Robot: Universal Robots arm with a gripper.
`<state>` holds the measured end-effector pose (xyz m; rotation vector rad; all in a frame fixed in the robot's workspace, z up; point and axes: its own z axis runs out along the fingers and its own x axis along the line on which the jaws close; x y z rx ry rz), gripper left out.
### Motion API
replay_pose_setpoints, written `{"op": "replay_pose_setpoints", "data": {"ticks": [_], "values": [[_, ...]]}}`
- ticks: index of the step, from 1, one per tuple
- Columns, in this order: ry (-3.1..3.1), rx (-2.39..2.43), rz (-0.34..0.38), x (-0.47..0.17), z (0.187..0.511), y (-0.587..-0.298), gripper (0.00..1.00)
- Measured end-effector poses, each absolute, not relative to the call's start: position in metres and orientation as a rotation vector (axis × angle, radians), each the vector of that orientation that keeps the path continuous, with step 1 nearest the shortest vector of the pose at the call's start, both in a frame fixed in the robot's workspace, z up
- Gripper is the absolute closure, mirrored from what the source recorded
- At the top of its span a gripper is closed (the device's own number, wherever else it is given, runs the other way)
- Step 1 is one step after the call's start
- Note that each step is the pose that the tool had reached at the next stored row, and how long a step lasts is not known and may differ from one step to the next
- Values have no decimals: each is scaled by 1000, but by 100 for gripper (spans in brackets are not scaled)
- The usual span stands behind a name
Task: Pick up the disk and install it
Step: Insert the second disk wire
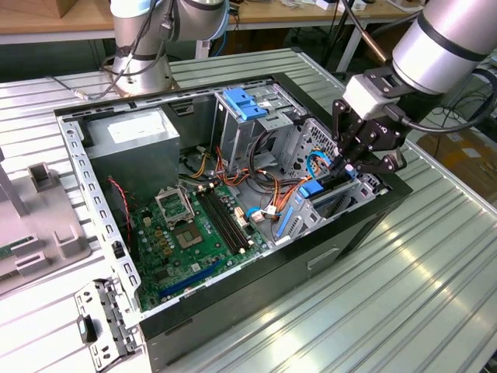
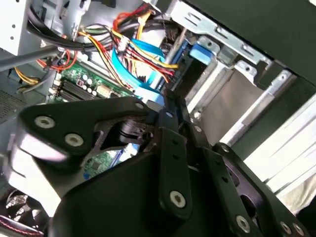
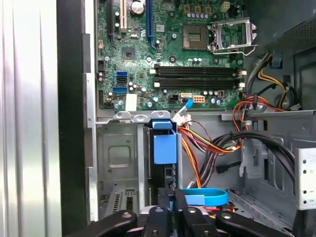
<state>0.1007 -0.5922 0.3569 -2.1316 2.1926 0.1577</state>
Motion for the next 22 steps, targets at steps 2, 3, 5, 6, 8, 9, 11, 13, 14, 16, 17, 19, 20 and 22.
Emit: {"op": "replay_pose_setpoints", "data": {"ticks": [2, 3, 5, 6, 8, 9, 11, 13, 14, 16, 17, 19, 20, 22], "values": [[2187, -2126, 169, 100, 357, -595, 84], [2179, -2119, 184, 100, 356, -596, 84], [2169, -2109, 203, 100, 355, -597, 84], [2169, -2109, 203, 100, 355, -597, 84], [2169, -2109, 203, 100, 353, -597, 84], [2169, -2109, 203, 100, 352, -597, 84], [2168, -2108, 204, 100, 350, -597, 84], [2168, -2108, 205, 100, 348, -597, 84], [2168, -2108, 205, 100, 348, -597, 84], [2167, -2109, 205, 100, 347, -597, 84], [2166, -2109, 206, 100, 347, -597, 84], [2159, -2117, 206, 100, 347, -597, 84], [2152, -2124, 207, 100, 347, -597, 84], [2133, -2144, 210, 100, 347, -596, 84]]}}
